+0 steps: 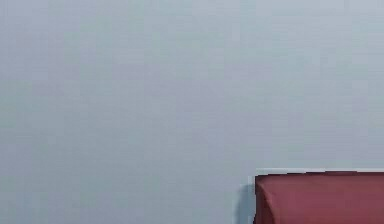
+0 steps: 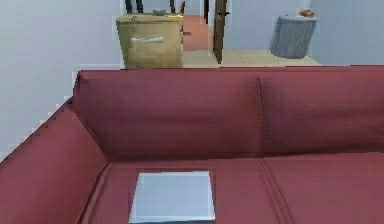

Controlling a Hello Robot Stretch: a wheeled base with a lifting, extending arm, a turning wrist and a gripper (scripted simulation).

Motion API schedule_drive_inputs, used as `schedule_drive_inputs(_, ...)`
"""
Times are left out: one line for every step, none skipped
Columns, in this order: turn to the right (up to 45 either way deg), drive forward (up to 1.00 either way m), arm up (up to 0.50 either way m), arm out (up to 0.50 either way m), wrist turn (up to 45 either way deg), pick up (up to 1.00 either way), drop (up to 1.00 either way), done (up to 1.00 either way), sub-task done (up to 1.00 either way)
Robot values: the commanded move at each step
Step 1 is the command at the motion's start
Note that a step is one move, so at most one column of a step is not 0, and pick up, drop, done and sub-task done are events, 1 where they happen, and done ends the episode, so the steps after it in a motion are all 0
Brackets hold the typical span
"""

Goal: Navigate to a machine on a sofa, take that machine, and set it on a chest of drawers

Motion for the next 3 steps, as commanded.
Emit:
schedule_drive_inputs(0.0, 0.00, 0.50, 0.00, 0.0, 0.00, 0.00, 0.00, 0.00)
schedule_drive_inputs(0.0, 0.00, 0.10, 0.00, 0.0, 0.00, 0.00, 0.00, 0.00)
schedule_drive_inputs(0.0, 0.00, 0.00, 0.18, 0.0, 0.00, 0.00, 0.00, 0.00)
